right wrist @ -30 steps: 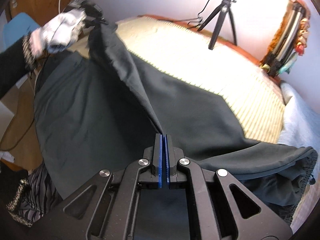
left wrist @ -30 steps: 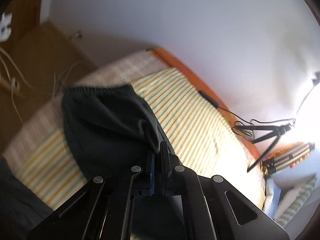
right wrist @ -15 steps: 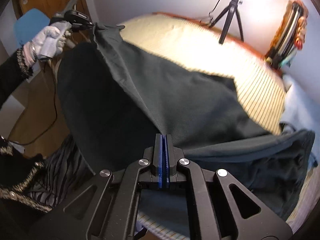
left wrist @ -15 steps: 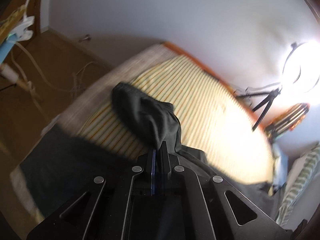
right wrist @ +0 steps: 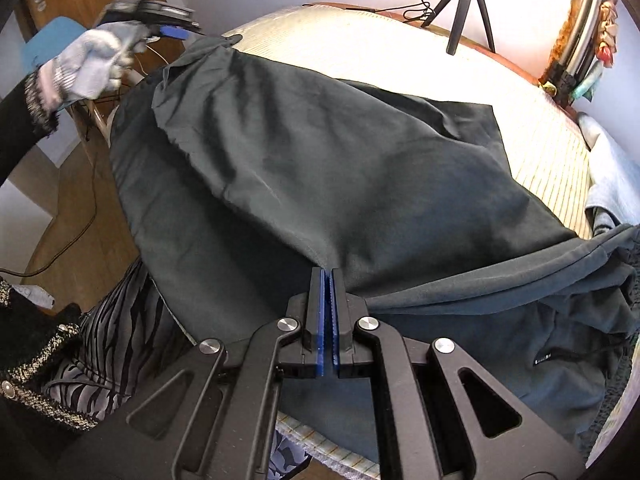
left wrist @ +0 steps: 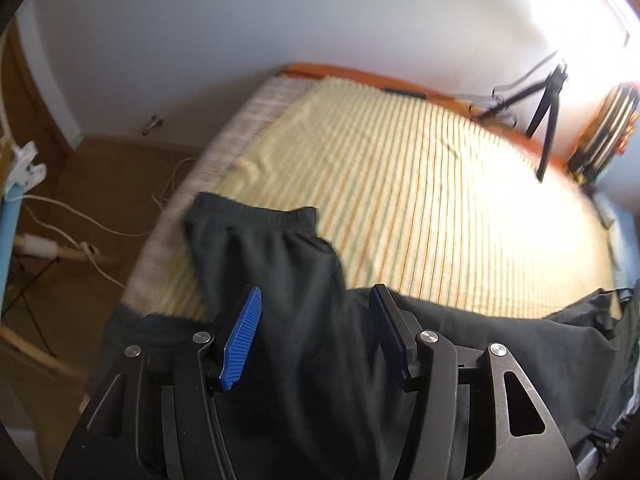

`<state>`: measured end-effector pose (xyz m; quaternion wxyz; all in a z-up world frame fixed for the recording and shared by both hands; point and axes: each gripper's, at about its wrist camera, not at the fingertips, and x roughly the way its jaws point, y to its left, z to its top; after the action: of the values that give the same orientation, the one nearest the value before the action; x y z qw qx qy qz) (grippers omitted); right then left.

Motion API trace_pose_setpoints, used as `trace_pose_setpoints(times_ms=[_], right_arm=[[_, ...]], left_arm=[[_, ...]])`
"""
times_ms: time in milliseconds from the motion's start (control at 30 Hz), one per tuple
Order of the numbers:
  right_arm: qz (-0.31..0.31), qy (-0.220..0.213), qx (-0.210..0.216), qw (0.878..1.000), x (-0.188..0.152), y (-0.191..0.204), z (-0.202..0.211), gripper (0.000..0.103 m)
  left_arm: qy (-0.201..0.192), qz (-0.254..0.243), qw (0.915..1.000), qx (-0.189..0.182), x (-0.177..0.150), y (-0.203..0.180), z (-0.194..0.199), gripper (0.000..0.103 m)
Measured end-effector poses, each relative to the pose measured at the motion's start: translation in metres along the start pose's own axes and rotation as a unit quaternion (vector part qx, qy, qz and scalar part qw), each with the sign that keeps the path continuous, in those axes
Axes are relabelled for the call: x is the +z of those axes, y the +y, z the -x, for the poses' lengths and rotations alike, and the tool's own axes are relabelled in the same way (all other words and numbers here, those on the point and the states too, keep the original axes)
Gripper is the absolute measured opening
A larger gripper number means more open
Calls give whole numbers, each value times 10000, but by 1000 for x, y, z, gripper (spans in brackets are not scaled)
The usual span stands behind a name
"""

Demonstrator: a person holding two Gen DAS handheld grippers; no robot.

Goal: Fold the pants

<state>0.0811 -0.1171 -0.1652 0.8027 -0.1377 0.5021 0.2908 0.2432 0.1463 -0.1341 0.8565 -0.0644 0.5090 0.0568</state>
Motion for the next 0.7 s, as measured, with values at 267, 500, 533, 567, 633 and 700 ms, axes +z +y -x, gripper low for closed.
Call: trace_pose_setpoints(times_ms=[267,500,533,567,633,700], right_arm=[[-65,-13,-27,10000,-3,3,-1,3],[-115,-180,-124,9997,2,2,4,3],[-123,-223,-186,9995,4,2,5,3],[-141,-281,-248,9992,6,1,8,3],[-272,-443,-269,9983,9,-3,15,3],[-417,-587,-301,9969,13,-7,23,3]], left_arm=[[267,112,9947,985,14,0,-57,55],[68,441,9990,77,19,36,-48,4],[-40,610,9981,-45,19,45,-40,4],[-138,696,9974,-126,19,51,-34,4],[-386,892,9950,-242,18,70,-13,4],[-601,1123,9910,-406,13,84,4,4]])
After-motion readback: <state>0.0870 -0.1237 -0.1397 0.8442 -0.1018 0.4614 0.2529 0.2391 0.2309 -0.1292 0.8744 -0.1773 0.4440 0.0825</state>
